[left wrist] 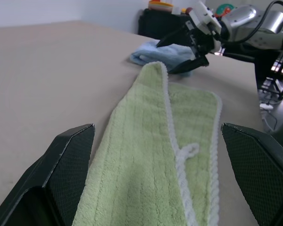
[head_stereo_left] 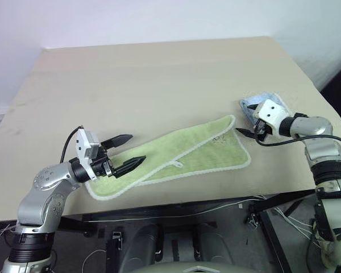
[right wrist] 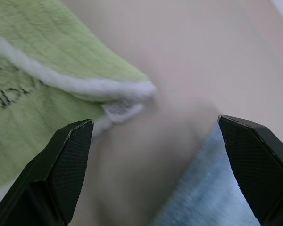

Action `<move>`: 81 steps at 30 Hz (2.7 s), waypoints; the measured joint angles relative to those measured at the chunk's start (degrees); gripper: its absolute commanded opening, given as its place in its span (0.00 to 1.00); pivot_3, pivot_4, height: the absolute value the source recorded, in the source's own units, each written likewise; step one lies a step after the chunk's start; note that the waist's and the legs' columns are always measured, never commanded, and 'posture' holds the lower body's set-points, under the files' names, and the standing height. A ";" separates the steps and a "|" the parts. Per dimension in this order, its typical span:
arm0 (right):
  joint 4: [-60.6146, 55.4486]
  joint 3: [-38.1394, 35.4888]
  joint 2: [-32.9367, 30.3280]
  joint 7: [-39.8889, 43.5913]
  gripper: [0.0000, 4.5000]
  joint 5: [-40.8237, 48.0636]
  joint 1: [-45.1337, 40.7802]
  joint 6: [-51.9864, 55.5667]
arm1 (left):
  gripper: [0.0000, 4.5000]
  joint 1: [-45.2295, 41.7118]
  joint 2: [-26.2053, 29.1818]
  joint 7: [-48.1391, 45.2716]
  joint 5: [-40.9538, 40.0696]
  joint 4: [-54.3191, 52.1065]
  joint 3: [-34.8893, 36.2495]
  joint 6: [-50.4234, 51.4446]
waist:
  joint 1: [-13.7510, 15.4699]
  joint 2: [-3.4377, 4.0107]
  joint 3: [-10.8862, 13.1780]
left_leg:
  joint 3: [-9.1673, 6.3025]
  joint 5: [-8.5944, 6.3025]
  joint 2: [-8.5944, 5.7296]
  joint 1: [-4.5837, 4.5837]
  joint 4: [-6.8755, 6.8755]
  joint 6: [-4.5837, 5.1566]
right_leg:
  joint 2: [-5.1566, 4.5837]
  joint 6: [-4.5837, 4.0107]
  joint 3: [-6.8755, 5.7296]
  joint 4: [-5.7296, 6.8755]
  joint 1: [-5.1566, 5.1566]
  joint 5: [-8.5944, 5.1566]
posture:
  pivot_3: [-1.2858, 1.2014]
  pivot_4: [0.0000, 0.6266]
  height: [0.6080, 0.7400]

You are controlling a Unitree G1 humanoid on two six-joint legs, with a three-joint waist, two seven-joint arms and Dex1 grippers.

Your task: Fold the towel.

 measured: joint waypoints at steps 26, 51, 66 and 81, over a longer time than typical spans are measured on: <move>13.45 4.96 3.48 0.82 0.16 -5.98 -6.64 -16.82 | 1.00 7.78 -1.13 -3.36 3.43 6.78 0.34 -11.72 | -0.04 0.01 0.00 | 0.00 0.01 -0.01 0.21 -0.03 -0.03 | 0.00 -0.05 0.00 0.03 0.13 -0.02 | 0.52 0.24 1.00; -4.35 -1.55 1.05 9.27 0.00 4.68 -11.05 5.68 | 1.00 5.71 -1.25 -6.80 4.13 9.79 -1.38 -14.77 | 0.05 0.07 0.03 | -0.01 0.00 0.00 0.22 -0.07 -0.03 | -0.02 -0.05 0.04 0.06 0.09 -0.02 | 0.52 0.24 1.00; -20.59 -2.78 1.04 8.33 0.00 8.21 -11.53 18.15 | 1.00 7.76 5.04 -3.99 7.41 -3.91 -5.62 -8.16 | 0.18 0.07 0.04 | 0.00 -0.01 0.00 0.20 -0.15 -0.03 | -0.04 -0.07 0.05 0.00 0.07 -0.04 | 0.52 0.24 1.00; -19.94 -2.85 1.23 7.97 0.00 8.60 -15.08 19.32 | 1.00 12.75 7.57 -0.68 6.08 -9.27 -0.05 -3.78 | 0.09 0.12 0.07 | 0.00 -0.01 0.01 0.19 -0.21 -0.03 | -0.03 -0.08 0.04 -0.03 0.04 -0.04 | 0.52 0.24 1.00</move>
